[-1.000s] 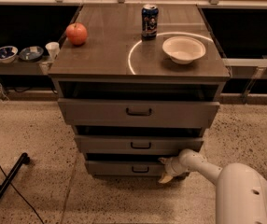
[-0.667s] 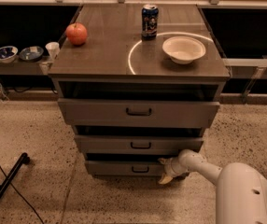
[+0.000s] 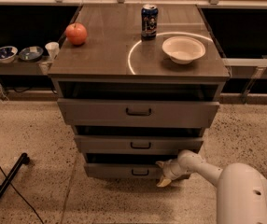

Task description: Open bottom drawer

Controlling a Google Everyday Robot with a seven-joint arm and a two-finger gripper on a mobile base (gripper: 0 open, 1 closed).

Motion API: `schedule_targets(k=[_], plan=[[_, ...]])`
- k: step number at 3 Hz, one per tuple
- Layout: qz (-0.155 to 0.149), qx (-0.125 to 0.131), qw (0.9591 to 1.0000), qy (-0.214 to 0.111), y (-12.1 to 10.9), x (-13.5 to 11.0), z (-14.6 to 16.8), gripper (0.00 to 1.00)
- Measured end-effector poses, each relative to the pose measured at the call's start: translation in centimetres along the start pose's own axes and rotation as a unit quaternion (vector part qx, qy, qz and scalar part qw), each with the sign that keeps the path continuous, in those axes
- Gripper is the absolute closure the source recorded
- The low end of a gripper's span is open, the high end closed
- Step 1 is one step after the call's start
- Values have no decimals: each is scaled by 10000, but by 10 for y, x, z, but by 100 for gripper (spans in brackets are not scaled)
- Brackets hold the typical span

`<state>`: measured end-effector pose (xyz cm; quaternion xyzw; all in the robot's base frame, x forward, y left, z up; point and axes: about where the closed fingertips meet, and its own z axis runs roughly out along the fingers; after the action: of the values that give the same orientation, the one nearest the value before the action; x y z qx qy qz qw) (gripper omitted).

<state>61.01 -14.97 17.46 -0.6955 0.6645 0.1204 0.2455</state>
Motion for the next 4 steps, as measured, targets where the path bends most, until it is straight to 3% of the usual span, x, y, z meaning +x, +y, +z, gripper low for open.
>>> schedule_targets(k=[4], plan=[[24,-521,9983,-246,97,-24,-26,37]])
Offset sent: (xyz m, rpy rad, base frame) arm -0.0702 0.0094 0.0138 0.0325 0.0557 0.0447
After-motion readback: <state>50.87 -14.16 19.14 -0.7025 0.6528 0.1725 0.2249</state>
